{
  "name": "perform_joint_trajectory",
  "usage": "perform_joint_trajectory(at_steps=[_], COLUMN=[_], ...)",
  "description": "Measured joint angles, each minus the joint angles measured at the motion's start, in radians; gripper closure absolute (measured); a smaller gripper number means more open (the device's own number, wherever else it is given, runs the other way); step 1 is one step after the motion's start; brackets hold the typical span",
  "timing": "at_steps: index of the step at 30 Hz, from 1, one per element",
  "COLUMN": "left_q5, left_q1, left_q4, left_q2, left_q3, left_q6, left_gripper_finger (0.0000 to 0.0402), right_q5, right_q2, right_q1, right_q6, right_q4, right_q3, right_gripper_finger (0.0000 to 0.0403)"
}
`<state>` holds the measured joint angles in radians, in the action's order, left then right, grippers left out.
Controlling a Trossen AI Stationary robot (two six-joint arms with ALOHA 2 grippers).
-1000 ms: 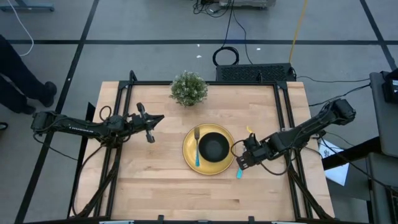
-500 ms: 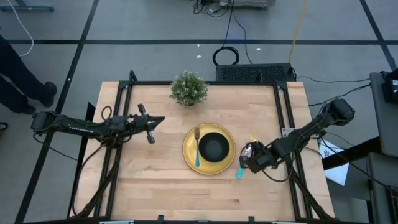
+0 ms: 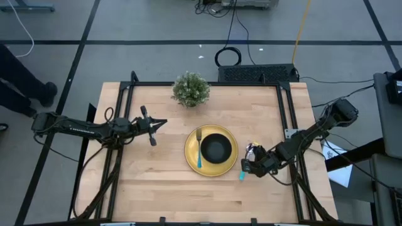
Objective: Set table place
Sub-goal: Put the blue spoon into the black bowl on the yellow plate
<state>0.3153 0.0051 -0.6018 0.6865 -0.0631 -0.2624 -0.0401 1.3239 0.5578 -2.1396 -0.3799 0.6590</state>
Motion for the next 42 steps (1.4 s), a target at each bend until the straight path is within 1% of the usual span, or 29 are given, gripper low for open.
perform_joint_trajectory(at_steps=[3, 5, 6, 9, 11, 14, 15, 18, 20, 22, 25, 28, 30, 32, 34, 37, 39, 42], left_q5=[0.0, 0.0, 0.0, -0.001, -0.001, -0.001, -0.001, -0.001, -0.001, -0.001, -0.001, -0.002, -0.002, -0.002, -0.002, -0.002, -0.001, -0.001], left_q1=[0.0, 0.0, 0.0, 0.0, 0.0, 0.0, 0.0, 0.0, 0.0, 0.0, 0.0, 0.0, 0.0, 0.0, 0.0, 0.0, 0.0, 0.0], left_q4=[-0.007, -0.026, -0.033, -0.043, -0.05, -0.047, -0.047, -0.044, -0.033, -0.014, 0.003, 0.003, 0.002, 0.004, 0.006, 0.01, 0.009, 0.009], left_q2=[0.0, 0.0, 0.0, 0.0, 0.0, 0.0, 0.0, 0.0, 0.0, 0.001, 0.001, 0.001, 0.001, 0.001, 0.001, 0.001, 0.001, 0.001], left_q3=[0.0, 0.0, 0.0, 0.0, 0.0, 0.0, 0.0, 0.0, 0.0, 0.0, 0.0, 0.0, 0.0, 0.0, 0.0, 0.0, 0.0, 0.0], left_q6=[-0.005, -0.014, -0.016, -0.014, -0.016, -0.02, -0.021, -0.02, -0.016, -0.014, -0.013, -0.007, -0.001, 0.0, 0.001, 0.001, -0.005, -0.028], left_gripper_finger=[0.0378, 0.0378, 0.0378, 0.0378, 0.0378, 0.0378, 0.0378, 0.0378, 0.0378, 0.0378, 0.0378, 0.0378, 0.0378, 0.0378, 0.0378, 0.0378, 0.0378, 0.0378], right_q5=[-0.019, -0.008, 0.011, 0.123, 0.143, 0.093, 0.088, 0.09, 0.076, 0.044, -0.053, -0.062, -0.059, -0.072, -0.133, -0.192, -0.224, -0.248], right_q2=[-0.011, -0.014, -0.012, -0.013, -0.013, -0.013, -0.013, -0.012, -0.013, -0.012, -0.012, -0.015, -0.025, -0.042, -0.064, -0.118, -0.164, -0.244], right_q1=[0.039, 0.068, 0.084, 0.118, 0.147, 0.193, 0.199, 0.196, 0.181, 0.16, 0.125, 0.088, 0.08, 0.078, 0.076, 0.059, 0.043, 0.015], right_q6=[0.04, 0.067, 0.1, 0.159, 0.162, 0.163, 0.137, 0.044, 0.034, 0.043, 0.124, 0.194, 0.27, 0.382, 0.523, 0.719, 0.892, 1.212], right_q4=[-0.073, -0.1, -0.11, -0.116, -0.106, -0.031, 0.001, 0.109, 0.218, 0.296, 0.373, 0.406, 0.405, 0.41, 0.417, 0.398, 0.383, 0.316], right_q3=[0.0, 0.0, 0.0, 0.0, -0.006, -0.035, -0.056, -0.127, -0.158, -0.167, -0.168, -0.168, -0.168, -0.168, -0.167, -0.15, -0.138, -0.107], right_gripper_finger=[0.0381, 0.0388, 0.0392, 0.0401, 0.04, 0.0392, 0.039, 0.0391, 0.0391, 0.0391, 0.039, 0.0391, 0.0395, 0.04, 0.0402, 0.0402, 0.0402, 0.0403])
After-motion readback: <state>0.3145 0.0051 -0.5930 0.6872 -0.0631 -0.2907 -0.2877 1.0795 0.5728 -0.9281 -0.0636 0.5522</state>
